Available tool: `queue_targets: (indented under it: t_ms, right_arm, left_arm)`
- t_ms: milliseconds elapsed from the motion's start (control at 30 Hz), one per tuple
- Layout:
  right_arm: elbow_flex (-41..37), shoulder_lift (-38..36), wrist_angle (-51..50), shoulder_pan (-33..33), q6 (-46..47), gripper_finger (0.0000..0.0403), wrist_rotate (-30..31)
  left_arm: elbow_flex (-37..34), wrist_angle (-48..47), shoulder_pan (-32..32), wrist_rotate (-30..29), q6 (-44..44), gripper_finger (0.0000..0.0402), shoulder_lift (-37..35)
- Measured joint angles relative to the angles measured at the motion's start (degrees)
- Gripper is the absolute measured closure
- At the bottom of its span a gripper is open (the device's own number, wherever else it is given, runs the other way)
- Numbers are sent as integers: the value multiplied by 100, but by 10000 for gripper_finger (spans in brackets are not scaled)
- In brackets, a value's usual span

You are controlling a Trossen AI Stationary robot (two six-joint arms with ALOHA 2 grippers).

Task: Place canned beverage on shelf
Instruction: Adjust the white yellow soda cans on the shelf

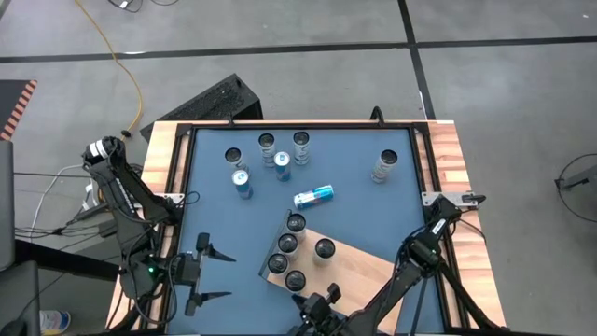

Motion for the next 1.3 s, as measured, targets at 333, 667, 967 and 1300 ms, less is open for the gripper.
queue_targets:
  t_ms: [333, 667, 967, 1300]
  right_arm:
    - [0, 0, -93, -4, 127, 403, 4]
    - [0, -2, -508, 0, 866, 403, -48]
    - [0, -2, -935, 0, 1453, 403, -209]
    - [15, -2, -1277, 90, 1911, 403, -514]
  left_arm:
    - [0, 2, 0, -2, -8, 54, -2]
    - [0, 4, 0, 0, -10, 54, -2]
    - [0, 3, 0, 2, -74, 54, -2]
    - [0, 2, 2, 4, -75, 54, -2]
